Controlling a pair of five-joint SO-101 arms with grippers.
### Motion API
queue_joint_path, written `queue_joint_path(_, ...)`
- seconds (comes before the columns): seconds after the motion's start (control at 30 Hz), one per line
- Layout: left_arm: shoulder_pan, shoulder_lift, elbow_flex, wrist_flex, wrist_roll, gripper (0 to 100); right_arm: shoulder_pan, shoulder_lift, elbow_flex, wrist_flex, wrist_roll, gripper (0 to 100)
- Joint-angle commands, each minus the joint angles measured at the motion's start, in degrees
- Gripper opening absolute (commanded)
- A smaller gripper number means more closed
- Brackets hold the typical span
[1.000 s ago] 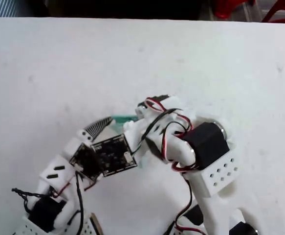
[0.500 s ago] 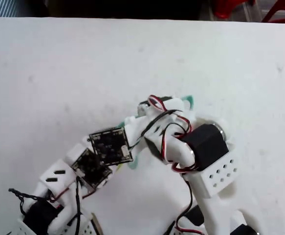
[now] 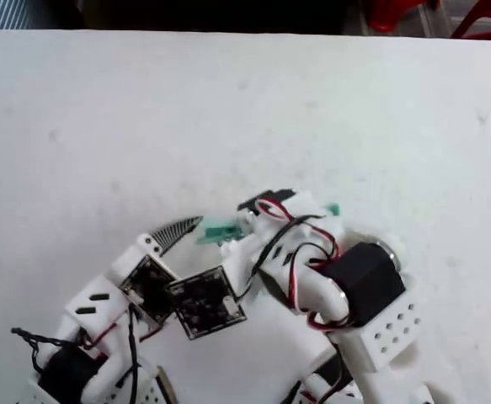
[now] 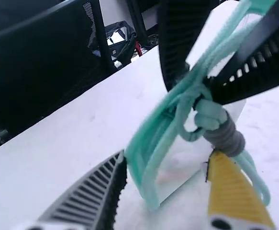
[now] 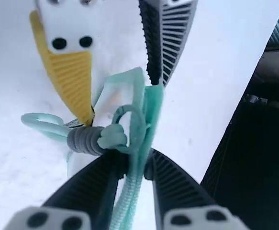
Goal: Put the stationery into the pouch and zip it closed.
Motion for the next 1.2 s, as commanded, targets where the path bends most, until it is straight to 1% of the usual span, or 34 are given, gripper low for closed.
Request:
queue_joint_path(0.0, -0.3, -0.4, -3.8, -0.2, 0.4, 29, -0.7, -1.0, -0.2, 0.5, 1.0, 1.7)
queue_joint_path(0.1, -2.4, -0.4, -7.1, 3.0, 0.4, 29, 0.4, -1.2, -0.2, 0.5, 1.4, 1.7)
queue_joint_path(0.2, -5.3, -0.4, -12.7, 8.4, 0.3, 29, 2.6, -1.1, -0.3, 0.1, 1.5, 1.7)
queue_joint_path(0.27, -6.6, -0.4, -14.5, 9.5, 0.0, 29, 2.9, -1.1, -0.3, 0.2, 1.5, 1.7)
queue_joint_path(0.37, -5.8, -0.4, -12.0, 7.0, -0.1, 29, 1.8, -1.6, -0.6, 0.2, 1.4, 1.7)
queue_joint_path(0.5, -1.7, -0.4, -3.8, 1.1, -0.1, 29, 0.8, -2.4, -0.6, 0.2, 1.1, 1.7)
queue_joint_path(0.63, -1.4, -0.4, 2.2, -6.6, -0.1, 29, 0.6, -5.1, -0.6, 0.6, 1.1, 1.7)
queue_joint_path(0.73, -0.7, -0.4, 4.4, -10.3, -0.1, 29, -1.3, -7.6, -0.5, 0.7, 1.0, 1.7)
queue_joint_path(0.87, 2.0, -0.4, 6.2, -11.6, -0.1, 29, -3.4, -8.9, -0.4, 0.3, 0.7, 1.7)
queue_joint_path(0.93, 2.1, -0.4, 6.4, -11.5, 0.0, 28, -3.4, -8.4, -0.4, -0.7, -1.0, 1.7)
queue_joint_path(0.97, 2.1, -0.4, 6.3, -11.3, 0.0, 26, -3.2, -8.1, -0.4, -1.2, -1.6, 1.7)
queue_joint_path(1.03, 1.6, -0.4, 6.2, -11.0, 0.0, 19, -3.1, -7.6, -0.3, -1.3, -2.1, 1.7)
queue_joint_path(1.17, 0.1, -0.4, 6.0, -9.9, 0.1, 1, -1.6, -7.2, -0.3, -2.2, -2.2, 1.7)
